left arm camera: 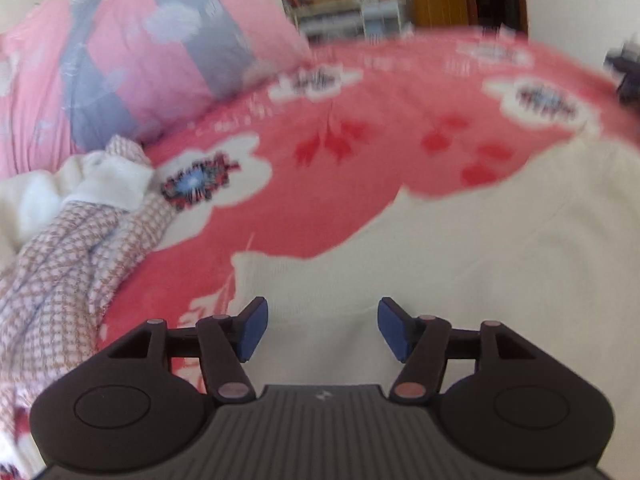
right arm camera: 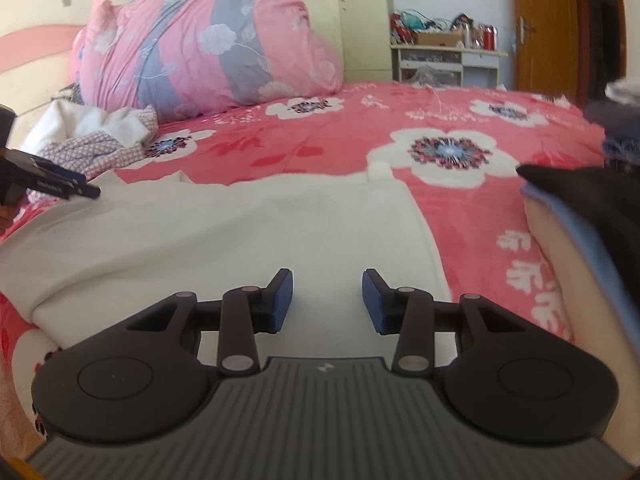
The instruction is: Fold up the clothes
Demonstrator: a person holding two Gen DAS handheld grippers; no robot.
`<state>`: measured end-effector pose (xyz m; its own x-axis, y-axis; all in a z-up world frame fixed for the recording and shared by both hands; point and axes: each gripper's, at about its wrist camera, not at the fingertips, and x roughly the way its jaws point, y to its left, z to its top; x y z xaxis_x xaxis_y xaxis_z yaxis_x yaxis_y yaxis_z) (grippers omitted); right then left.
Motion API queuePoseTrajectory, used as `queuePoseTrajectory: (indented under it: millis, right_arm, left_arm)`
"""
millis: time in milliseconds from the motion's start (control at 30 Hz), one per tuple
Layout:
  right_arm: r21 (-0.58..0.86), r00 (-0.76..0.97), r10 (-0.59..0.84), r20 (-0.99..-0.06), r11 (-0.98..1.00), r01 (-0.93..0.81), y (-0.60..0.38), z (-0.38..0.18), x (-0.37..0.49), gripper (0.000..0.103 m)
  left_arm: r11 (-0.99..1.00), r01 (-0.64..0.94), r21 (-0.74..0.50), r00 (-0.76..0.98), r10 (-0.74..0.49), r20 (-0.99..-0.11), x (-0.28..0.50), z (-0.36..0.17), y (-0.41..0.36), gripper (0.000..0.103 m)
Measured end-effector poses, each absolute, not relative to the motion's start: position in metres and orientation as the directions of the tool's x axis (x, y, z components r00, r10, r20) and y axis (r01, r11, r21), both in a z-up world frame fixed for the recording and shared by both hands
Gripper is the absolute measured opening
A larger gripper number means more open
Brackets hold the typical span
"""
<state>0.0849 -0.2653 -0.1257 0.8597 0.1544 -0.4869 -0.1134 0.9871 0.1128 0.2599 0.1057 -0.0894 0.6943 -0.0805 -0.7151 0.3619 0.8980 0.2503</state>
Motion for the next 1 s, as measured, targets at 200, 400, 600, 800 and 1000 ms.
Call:
queuePoseTrajectory:
  millis: [200, 400, 600, 800, 1000]
  right_arm:
    - [0.157, 0.865, 0.147, -0.48, 0.984, -0.081, -0.276, -0.138, 0.085, 0.039]
    - [0.174, 0.867, 0.152, -0.474, 0.982, -0.077, -0.282, -0.143, 0.09, 0.04]
    - [0.18, 0.867, 0.155, -0.474, 0.981, -0.077, -0.284, -0.144, 0.092, 0.04]
    - [0.181, 0.869, 0.152, -0.471, 0.981, -0.073, -0.284, -0.147, 0.091, 0.041]
    - [0.186, 0.867, 0.149, -0.476, 0.98, -0.066, -0.285, -0.147, 0.093, 0.043]
  left_arm:
    - [0.9, 0.356, 0.252, 0.672, -0.059, -0.738, 0.274, -0.099, 0.099, 0.009]
    - [0.889, 0.32, 0.327, 0.718, -0.003, -0.696, 0.269, -0.099, 0.092, 0.001]
    - [0.892, 0.23, 0.39, 0.795, 0.059, -0.603, 0.274, -0.074, 0.102, 0.001]
    - [0.873, 0.24, 0.425, 0.762, 0.102, -0.64, 0.293, -0.092, 0.106, 0.001]
    - [0.92, 0.16, 0.359, 0.768, 0.112, -0.63, 0.292, -0.089, 0.119, 0.031]
